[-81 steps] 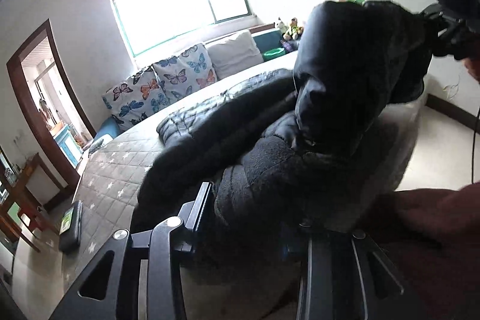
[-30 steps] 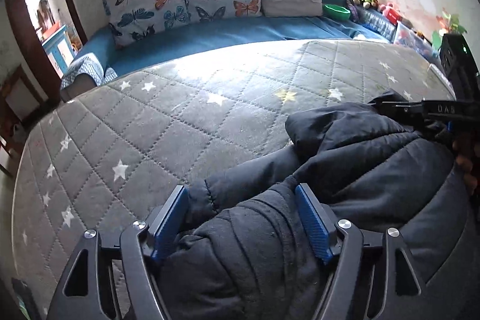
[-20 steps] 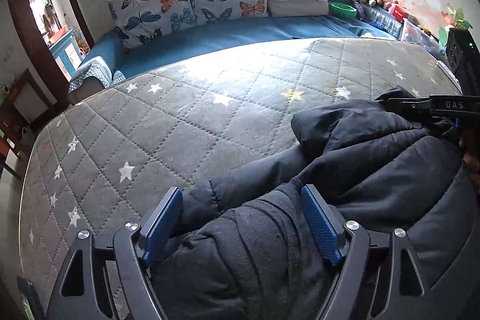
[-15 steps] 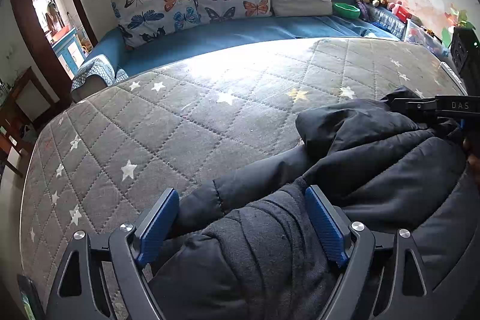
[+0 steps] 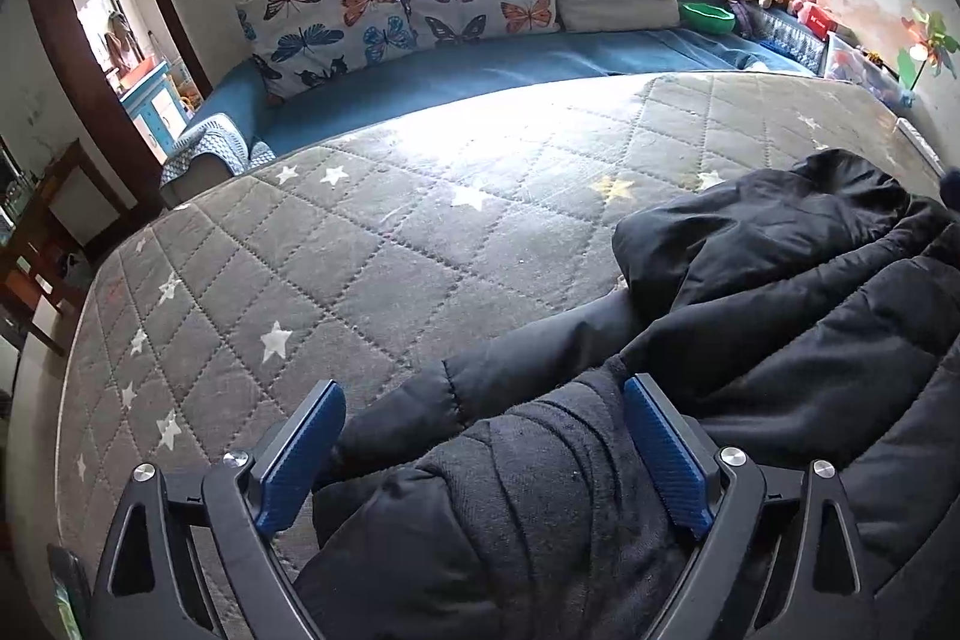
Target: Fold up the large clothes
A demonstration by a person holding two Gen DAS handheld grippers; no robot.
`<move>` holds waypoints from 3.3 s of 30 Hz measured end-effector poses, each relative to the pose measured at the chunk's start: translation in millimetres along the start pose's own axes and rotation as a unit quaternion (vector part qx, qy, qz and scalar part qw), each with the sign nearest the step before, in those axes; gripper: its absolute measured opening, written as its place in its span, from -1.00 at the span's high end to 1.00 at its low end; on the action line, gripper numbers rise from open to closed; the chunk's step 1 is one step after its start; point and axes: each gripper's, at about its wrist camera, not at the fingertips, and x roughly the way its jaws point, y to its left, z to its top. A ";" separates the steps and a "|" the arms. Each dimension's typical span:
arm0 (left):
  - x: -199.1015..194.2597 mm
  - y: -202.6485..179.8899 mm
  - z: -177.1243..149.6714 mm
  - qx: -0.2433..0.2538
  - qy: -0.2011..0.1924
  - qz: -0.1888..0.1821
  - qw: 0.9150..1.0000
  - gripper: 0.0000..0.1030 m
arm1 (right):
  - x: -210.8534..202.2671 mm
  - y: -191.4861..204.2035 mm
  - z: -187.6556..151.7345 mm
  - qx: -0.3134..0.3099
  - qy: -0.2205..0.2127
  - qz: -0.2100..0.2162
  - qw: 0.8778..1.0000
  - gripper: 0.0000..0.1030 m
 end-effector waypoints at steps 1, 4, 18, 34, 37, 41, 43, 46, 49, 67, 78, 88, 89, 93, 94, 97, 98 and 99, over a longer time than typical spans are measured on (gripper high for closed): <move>-0.7 -0.4 -0.3 0.001 -0.001 0.004 1.000 -0.98 | 2.7 6.2 -2.5 -0.011 0.000 -0.004 1.000 -0.28; -2.6 -0.8 -0.9 0.001 -0.003 0.010 1.000 -1.00 | 31.2 18.5 -14.5 -0.041 0.030 -0.048 0.998 -0.30; -1.3 -10.3 -1.3 0.017 -0.002 0.049 0.999 -1.00 | 73.4 16.9 -28.0 -0.054 0.043 -0.125 0.990 -0.61; -1.1 -3.8 -1.5 0.007 0.004 0.034 0.999 -1.00 | 66.8 19.2 -32.5 -0.046 0.041 -0.114 0.992 -0.63; -7.4 -0.1 -2.0 0.004 -0.003 0.029 1.000 -1.00 | 61.0 17.4 -29.8 -0.039 0.044 -0.101 0.993 -0.63; -34.9 4.4 -2.7 -0.001 -0.020 0.046 0.999 -1.00 | 36.1 8.8 -31.1 -0.026 0.037 -0.068 0.997 -0.63; -61.6 -0.6 -6.9 0.009 -0.047 0.064 0.997 -1.00 | 21.4 4.9 -36.4 -0.035 0.041 -0.070 0.996 -0.63; -108.4 -15.2 -23.0 0.035 -0.088 0.065 0.993 -1.00 | -5.4 1.0 -51.0 -0.059 0.038 -0.094 0.993 -0.63; -149.5 -29.6 -47.6 0.047 -0.106 0.052 0.992 -1.00 | -30.7 -9.6 -66.8 -0.048 0.038 -0.101 0.993 -0.63; -137.7 -43.2 -141.0 -0.008 -0.081 -0.068 0.994 -1.00 | -30.8 -55.3 -106.3 0.003 0.032 -0.099 0.995 -0.67; -181.0 15.6 -146.4 -0.078 -0.105 -0.079 0.988 -1.00 | -64.5 -11.3 -101.0 -0.037 0.012 -0.113 0.993 -0.67; -168.8 71.3 -105.9 -0.149 -0.099 -0.132 0.975 0.19 | -30.7 27.7 -88.9 -0.040 0.015 -0.029 0.999 -0.67; -164.4 72.8 -101.2 -0.150 -0.098 -0.128 0.975 0.23 | -26.3 29.0 -88.7 -0.041 0.018 -0.027 0.999 -0.67; -132.5 78.1 -89.8 -0.145 -0.066 -0.094 0.983 0.58 | -12.4 25.4 -92.0 -0.036 0.038 -0.029 0.998 -0.67; -122.7 75.2 -88.9 -0.142 -0.053 -0.088 0.984 0.60 | -11.1 25.5 -94.1 -0.039 0.040 -0.034 0.998 -0.67; -103.5 74.2 -96.3 -0.143 -0.033 -0.077 0.986 0.60 | -5.7 23.7 -99.4 -0.045 0.046 -0.041 0.997 -0.72; -106.0 73.1 -97.7 -0.145 -0.040 -0.075 0.986 0.60 | -4.9 23.2 -99.7 -0.049 0.048 -0.041 0.997 -0.73; -111.5 74.4 -98.2 -0.148 -0.042 -0.076 0.985 0.60 | -6.2 24.1 -100.7 -0.051 0.050 -0.043 0.996 -0.73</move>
